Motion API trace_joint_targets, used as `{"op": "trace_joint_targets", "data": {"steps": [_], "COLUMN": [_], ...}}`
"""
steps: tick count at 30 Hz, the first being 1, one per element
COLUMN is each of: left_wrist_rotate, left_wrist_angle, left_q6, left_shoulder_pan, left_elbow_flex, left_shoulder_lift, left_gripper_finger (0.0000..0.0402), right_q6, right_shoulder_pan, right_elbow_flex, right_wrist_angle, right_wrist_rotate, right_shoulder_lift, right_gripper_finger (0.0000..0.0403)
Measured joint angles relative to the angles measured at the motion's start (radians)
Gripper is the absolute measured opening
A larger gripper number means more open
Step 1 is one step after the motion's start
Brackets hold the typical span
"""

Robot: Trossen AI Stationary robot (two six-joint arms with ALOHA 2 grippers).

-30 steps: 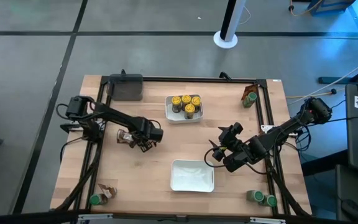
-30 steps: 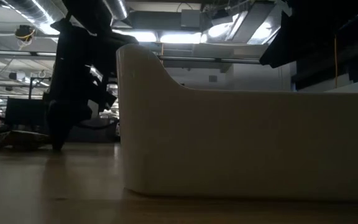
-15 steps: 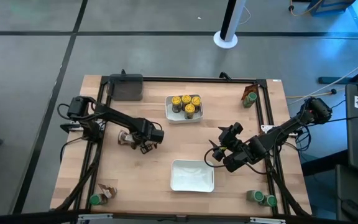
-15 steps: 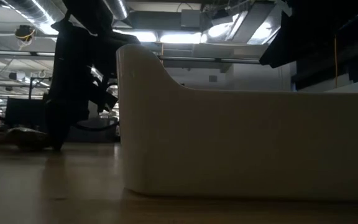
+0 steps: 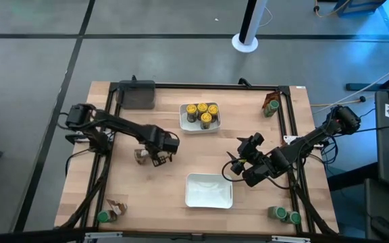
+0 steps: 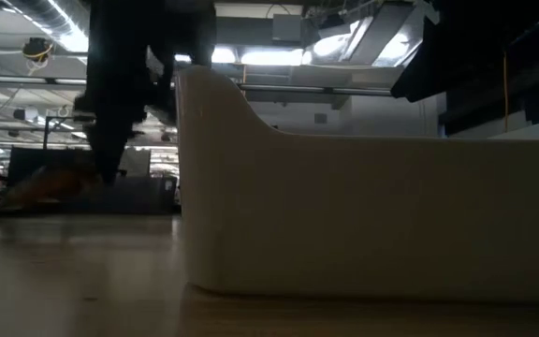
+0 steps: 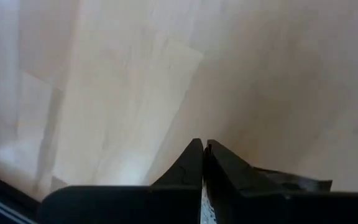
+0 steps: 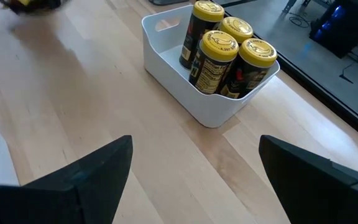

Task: Sort spices by type
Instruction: Put the orange seasoning pack into the black bin

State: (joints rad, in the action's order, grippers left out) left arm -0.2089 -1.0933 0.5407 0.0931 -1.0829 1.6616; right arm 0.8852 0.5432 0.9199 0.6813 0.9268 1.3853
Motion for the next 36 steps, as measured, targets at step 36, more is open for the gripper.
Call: {"op": "trace_joint_targets", "data": {"steps": [36], "left_wrist_rotate": [-0.345], "left_wrist_angle": [0.514], "left_q6": [-0.494], "left_shoulder_pan": [-0.694], "left_elbow_flex": [-0.020], "left_shoulder_lift": [-0.373], "left_gripper_finger": [0.0001], "right_q6": [-0.001], "right_shoulder_pan": [0.000], "right_elbow_flex": [0.000], "right_wrist_angle": [0.001], "right_wrist_rotate": [0.000], "right_shoulder_lift": [0.000], "right_gripper_finger": [0.0349]}}
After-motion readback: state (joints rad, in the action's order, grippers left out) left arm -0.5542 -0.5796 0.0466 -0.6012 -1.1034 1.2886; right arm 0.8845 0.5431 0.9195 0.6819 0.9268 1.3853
